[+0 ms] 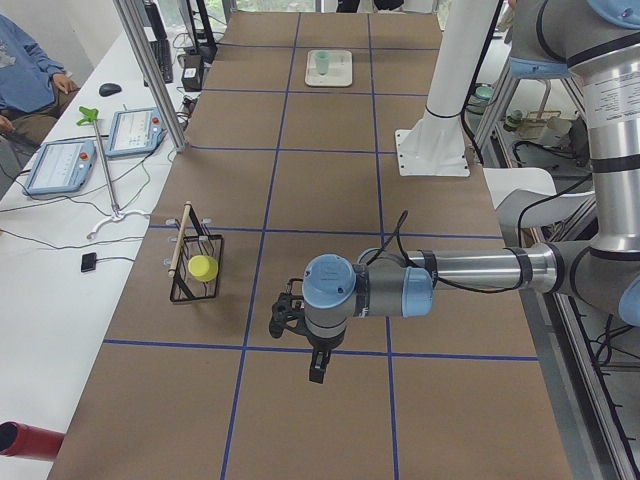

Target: Left arm grabs green cup and hands to right arm on tray

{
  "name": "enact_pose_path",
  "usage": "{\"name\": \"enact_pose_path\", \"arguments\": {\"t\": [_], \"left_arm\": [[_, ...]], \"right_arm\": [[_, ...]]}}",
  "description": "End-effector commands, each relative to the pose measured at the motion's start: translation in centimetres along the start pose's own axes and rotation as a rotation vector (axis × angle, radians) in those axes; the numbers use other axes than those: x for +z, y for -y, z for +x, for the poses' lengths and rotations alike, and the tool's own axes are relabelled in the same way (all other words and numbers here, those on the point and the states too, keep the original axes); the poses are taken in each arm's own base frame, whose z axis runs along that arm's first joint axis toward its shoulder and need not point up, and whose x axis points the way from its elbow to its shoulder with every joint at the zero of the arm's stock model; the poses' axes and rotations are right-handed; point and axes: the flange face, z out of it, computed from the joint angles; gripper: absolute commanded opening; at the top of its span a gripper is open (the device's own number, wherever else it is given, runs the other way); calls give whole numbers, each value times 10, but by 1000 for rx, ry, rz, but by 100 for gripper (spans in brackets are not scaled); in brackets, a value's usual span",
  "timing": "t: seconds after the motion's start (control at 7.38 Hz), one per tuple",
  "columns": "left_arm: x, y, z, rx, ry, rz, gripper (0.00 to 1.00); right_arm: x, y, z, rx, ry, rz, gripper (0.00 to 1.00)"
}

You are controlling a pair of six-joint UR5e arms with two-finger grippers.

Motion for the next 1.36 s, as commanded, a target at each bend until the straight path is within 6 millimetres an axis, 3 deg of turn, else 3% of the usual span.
{"name": "enact_pose_path", "arguments": {"t": [0.0, 0.14, 1.22], "left_arm": [[-7, 6, 6, 17, -3, 17, 100], [3, 2, -1, -3, -22, -1, 100], [8, 3, -2, 52, -41, 61, 100]], "right_arm": [[-2, 3, -1, -1, 0, 6, 100], [-2, 2, -1, -1, 0, 6, 100], [-4, 3, -3, -4, 0, 9, 100]]}}
